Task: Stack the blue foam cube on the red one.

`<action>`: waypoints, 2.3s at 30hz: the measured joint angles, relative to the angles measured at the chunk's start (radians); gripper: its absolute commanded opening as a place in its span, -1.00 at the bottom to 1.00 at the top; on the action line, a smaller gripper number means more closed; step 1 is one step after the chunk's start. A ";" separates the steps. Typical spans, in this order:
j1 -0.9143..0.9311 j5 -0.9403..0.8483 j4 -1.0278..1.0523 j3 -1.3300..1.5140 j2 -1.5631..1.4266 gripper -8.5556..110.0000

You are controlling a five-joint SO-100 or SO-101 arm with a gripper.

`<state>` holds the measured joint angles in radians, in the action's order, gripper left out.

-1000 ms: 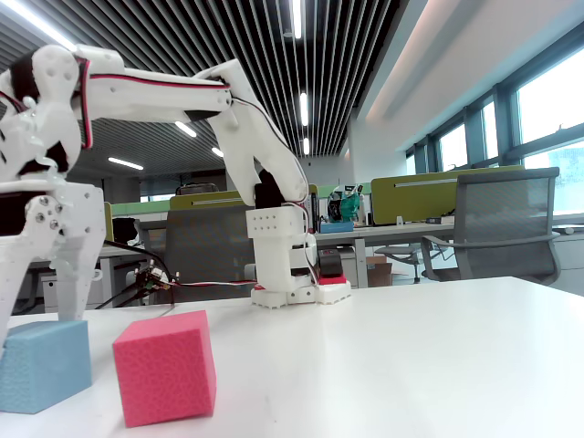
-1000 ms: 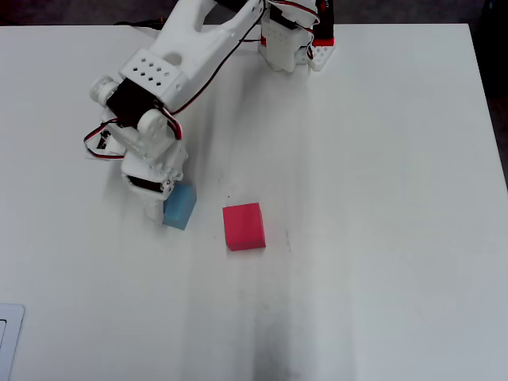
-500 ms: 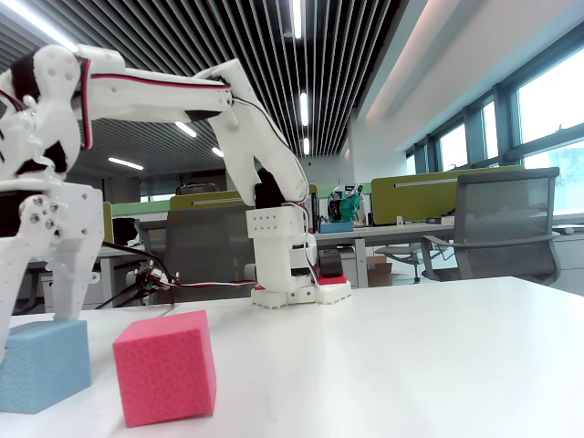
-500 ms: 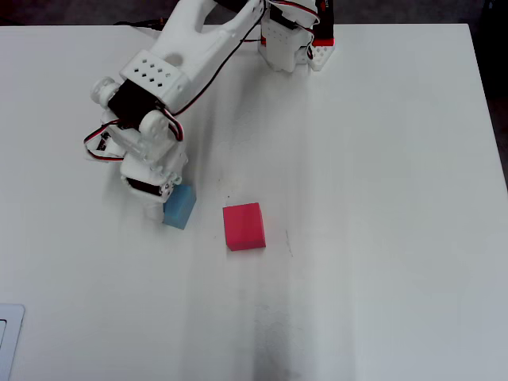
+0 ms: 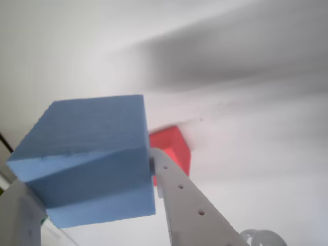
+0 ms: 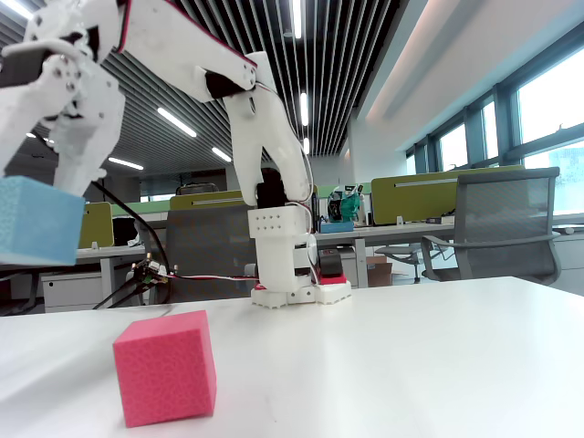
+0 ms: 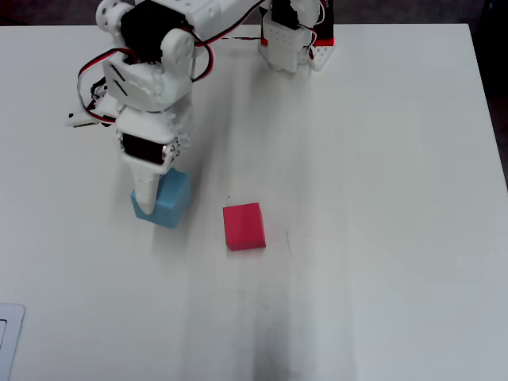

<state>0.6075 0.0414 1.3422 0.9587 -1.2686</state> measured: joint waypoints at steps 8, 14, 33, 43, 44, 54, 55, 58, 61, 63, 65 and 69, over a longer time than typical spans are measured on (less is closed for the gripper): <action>-0.137 0.046 0.123 -0.015 -0.155 -0.50; -0.242 0.106 0.196 -0.037 -0.137 -0.50; -0.242 0.149 0.163 -0.041 0.064 -0.50; -0.244 0.149 0.110 0.015 0.123 -0.51; -0.244 0.149 0.107 0.020 0.129 -0.51; -0.244 0.149 0.072 0.046 0.169 -0.51; -0.244 0.149 0.072 0.046 0.170 -0.51; -0.242 0.149 0.072 0.046 0.172 -0.47; -0.238 0.149 0.074 0.037 0.173 -0.41; -0.235 0.149 0.078 0.031 0.176 -0.38; -0.235 0.149 0.081 0.029 0.178 -0.34; -0.235 0.149 0.087 0.029 0.166 -0.30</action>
<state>0.3728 0.1902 1.4297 0.9879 -1.1029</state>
